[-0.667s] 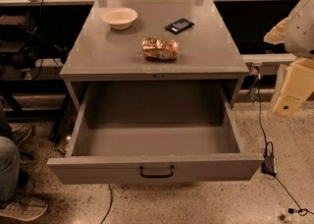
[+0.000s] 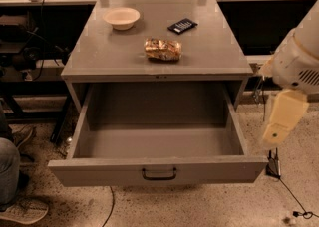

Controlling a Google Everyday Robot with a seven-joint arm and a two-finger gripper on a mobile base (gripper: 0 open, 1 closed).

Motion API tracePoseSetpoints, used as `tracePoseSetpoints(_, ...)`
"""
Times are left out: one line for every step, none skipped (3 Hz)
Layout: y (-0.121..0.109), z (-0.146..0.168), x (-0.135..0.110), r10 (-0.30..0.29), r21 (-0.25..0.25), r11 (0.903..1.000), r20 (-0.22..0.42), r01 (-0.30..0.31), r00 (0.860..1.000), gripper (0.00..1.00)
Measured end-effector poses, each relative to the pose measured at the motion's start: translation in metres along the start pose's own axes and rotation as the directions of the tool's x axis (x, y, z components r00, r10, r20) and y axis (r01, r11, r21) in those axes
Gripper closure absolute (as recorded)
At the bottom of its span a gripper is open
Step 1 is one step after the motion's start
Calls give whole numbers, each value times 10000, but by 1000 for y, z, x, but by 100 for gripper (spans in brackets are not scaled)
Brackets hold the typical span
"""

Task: Close top drawer

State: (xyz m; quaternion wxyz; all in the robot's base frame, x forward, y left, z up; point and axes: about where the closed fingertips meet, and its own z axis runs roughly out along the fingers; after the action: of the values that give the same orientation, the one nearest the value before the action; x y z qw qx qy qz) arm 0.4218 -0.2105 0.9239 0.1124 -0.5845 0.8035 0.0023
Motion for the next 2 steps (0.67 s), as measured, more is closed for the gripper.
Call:
tracePoseSetpoints(38,59,15,1358,-1020,9854,-122,-1364,9907,0)
tracePoseSetpoints(92,144,48,2804,-2083,9338,-796,-2911,9566,18)
